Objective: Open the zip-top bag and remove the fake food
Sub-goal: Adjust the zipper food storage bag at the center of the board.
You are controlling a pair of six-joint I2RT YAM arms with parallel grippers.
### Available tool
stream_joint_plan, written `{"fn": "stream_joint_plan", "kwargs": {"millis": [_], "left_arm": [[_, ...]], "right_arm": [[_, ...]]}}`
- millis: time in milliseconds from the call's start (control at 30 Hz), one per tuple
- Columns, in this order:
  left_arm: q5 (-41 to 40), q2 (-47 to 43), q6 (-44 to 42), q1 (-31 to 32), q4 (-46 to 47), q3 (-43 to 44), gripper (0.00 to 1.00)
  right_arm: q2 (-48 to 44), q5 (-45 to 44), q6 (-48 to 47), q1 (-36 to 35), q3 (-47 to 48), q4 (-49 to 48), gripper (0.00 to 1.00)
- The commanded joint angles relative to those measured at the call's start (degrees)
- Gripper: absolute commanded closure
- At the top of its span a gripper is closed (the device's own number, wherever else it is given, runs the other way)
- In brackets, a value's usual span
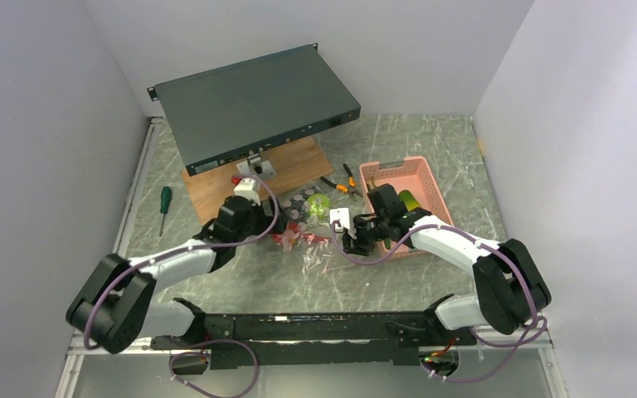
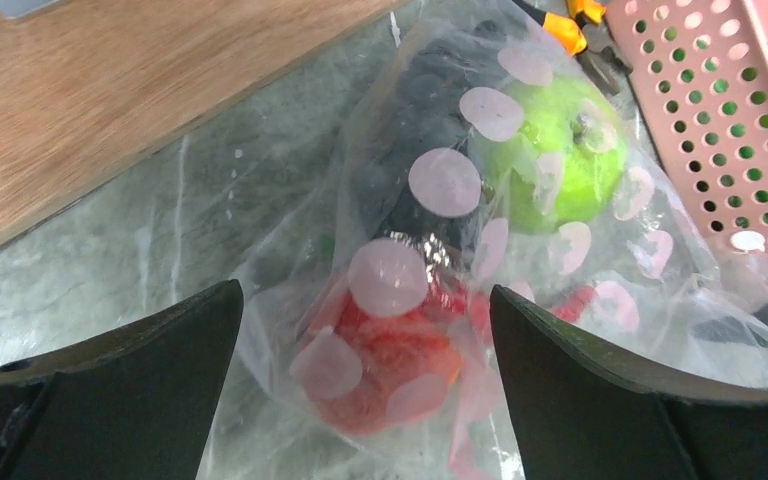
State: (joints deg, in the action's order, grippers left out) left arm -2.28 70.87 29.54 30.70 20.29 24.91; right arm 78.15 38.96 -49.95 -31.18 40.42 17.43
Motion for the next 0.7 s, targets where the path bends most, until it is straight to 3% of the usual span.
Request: {"fn": "stream_joint_plan", "kwargs": {"millis": [0, 100, 200, 400, 567, 667], "left_arm": [[3.8, 6.6, -2.8, -0.4, -0.4, 6.4, 0.03], [6.3, 9.8, -2.0, -0.5, 0.2, 7.2, 0.15], [10.1, 10.9, -0.5, -0.5, 1.3, 5.9, 0.43], [14.9, 7.9, 3.6, -0.2, 6.2, -3.1, 0.75], [18.4, 2.8, 7.4, 1.6, 5.8, -8.2, 0.86], [18.9, -0.2, 10.3, 3.5, 4.8, -10.1, 0.86]], "right_arm": [[-1.3, 0.7, -0.1, -0.2, -0.3, -2.0, 0.57], [-1.5, 0.7, 0.0, -0.2, -0.4, -2.0, 0.57], [-1.5, 0.6, 0.0, -0.2, -0.4, -2.0, 0.57], [-1.1, 0.6, 0.8, -0.2, -0.2, -2.3, 0.57], [-0.5, -0.4, 0.5, -2.5, 0.2, -2.2, 0.51], [0.4, -2.2, -1.4, -4.9, 0.6, -1.8, 0.49]]}}
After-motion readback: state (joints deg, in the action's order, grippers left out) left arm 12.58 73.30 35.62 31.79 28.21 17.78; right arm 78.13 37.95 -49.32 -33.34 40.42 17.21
